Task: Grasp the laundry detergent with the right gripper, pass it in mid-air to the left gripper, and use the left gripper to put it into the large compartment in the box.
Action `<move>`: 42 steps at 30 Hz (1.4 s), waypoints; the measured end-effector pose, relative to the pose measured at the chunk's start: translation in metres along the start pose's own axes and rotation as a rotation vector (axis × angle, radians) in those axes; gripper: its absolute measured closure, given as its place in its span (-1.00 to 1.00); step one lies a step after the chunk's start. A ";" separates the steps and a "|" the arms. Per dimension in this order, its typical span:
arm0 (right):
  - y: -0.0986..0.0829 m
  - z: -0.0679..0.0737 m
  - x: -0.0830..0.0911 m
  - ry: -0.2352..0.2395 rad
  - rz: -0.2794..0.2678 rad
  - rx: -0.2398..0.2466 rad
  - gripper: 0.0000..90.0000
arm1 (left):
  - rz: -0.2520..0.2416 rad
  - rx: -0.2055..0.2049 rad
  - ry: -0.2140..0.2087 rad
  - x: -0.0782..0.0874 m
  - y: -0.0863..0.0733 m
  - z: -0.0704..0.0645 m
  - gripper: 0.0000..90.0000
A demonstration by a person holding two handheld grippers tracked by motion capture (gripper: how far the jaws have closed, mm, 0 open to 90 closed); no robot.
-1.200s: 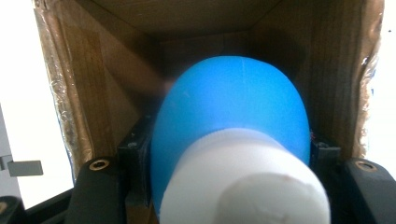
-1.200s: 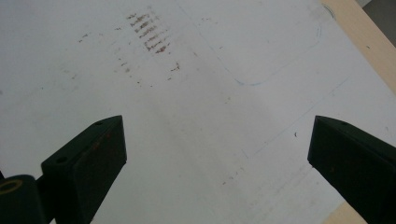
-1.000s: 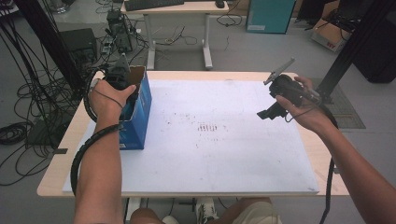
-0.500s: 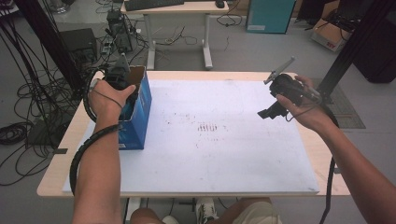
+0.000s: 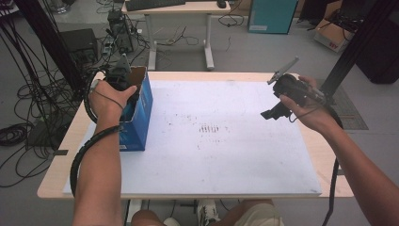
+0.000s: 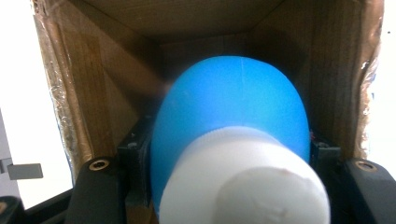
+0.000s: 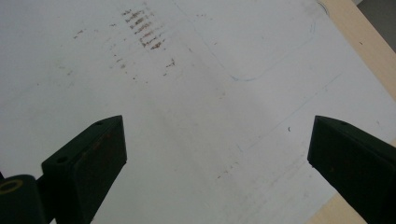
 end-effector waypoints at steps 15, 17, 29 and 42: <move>-0.002 -0.001 0.001 -0.002 0.006 -0.003 -0.90 | -0.001 0.001 0.000 0.000 0.000 0.000 -0.18; -0.002 0.000 0.001 -0.002 -0.001 -0.010 -0.90 | -0.001 0.001 0.001 0.000 0.000 0.000 -0.18; -0.001 0.000 0.002 -0.003 0.006 -0.005 -0.90 | -0.005 -0.003 0.002 0.000 0.000 0.000 -0.18; 0.000 0.002 0.002 0.006 -0.008 -0.005 -0.90 | -0.004 -0.006 0.002 0.000 0.000 0.000 -0.18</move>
Point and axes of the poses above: each handheld gripper's, and its own axes: x roughly backward along the jaws, y roughly out of its top, z roughly to its left, the point moved 4 cm from there along -x, roughly forward along the jaws, and after that the axes turned 8 degrees about -x, right-handed, at the moved point
